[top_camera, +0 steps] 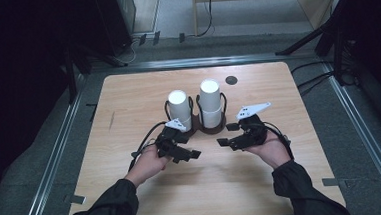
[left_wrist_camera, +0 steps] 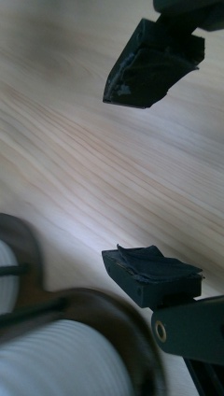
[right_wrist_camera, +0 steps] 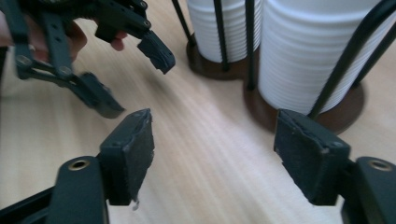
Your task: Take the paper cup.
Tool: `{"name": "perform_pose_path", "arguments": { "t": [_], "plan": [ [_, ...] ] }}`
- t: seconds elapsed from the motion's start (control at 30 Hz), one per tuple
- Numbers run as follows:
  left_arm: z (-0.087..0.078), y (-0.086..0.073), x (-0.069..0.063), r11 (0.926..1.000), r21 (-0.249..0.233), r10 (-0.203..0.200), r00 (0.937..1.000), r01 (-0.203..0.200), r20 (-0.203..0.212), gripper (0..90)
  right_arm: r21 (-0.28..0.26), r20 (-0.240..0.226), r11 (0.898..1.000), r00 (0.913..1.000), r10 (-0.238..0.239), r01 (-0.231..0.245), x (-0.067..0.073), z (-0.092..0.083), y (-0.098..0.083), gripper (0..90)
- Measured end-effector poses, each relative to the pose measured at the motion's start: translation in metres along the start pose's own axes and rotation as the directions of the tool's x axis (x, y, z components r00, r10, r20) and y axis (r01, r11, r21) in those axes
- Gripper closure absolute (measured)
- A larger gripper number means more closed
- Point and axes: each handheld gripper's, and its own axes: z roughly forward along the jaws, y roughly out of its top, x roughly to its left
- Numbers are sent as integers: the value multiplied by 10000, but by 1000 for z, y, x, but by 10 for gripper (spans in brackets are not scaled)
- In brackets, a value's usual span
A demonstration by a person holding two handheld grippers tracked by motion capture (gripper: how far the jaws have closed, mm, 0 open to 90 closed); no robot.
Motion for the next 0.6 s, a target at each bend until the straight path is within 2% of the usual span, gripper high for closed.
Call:
{"name": "perform_pose_path", "arguments": {
  "t": [0.03,0.07,0.1,0.13,0.17,0.2,0.23,0.27,0.3,0.33,0.4,0.47,0.53,0.57,0.6],
  "plan": [
    [1,0,-4,9999,42,-90,9995,92,-296,178,-4,137,10000,9999,-71,71,0,-1,0,300],
    [3,1,-9,9999,114,-105,9973,114,-724,172,97,163,9999,9998,67,-69,-1,-1,0,299],
    [5,2,-14,9996,291,63,9946,-33,-1034,172,146,32,9996,9997,253,-254,-3,-1,1,291],
    [6,1,-18,9985,453,365,9928,-315,-1145,165,236,18,9992,9995,319,-319,-4,-1,1,284],
    [6,1,-18,9985,453,365,9928,-315,-1145,142,236,18,9992,9995,319,-319,-4,-1,1,284],
    [6,-1,-22,9956,614,751,9937,-701,-834,126,94,46,9988,9989,473,-473,-5,-2,3,240],
    [6,-1,-22,9956,614,751,9937,-701,-834,125,94,46,9988,9989,473,-473,-5,-2,3,240],
    [6,0,-20,9969,520,593,9982,-586,-118,125,-87,166,9977,9976,669,-667,-6,-3,4,232],
    [6,0,-20,9969,520,593,9982,-586,-118,126,-87,166,9977,9976,669,-667,-6,-3,4,232],
    [5,2,-20,9980,254,570,9983,-573,112,134,-73,478,9972,9961,744,-741,-7,-6,5,262],
    [4,4,-21,9968,213,765,9971,-765,0,142,-50,515,9959,9945,907,-906,-9,-7,3,317],
    [4,6,-21,9951,220,967,9953,-965,-86,154,-104,525,9953,9939,971,-967,-11,-9,2,319],
    [4,6,-20,9951,229,967,9953,-966,-25,164,-167,484,9949,9938,1004,-997,-12,-11,1,320],
    [4,7,-19,9958,183,897,9959,-898,66,170,-326,569,9965,9953,782,-764,-12,-14,0,336],
    [4,7,-18,9959,192,881,9961,-883,95,195,-357,533,9962,9953,813,-795,-12,-15,0,325]
  ]
}}
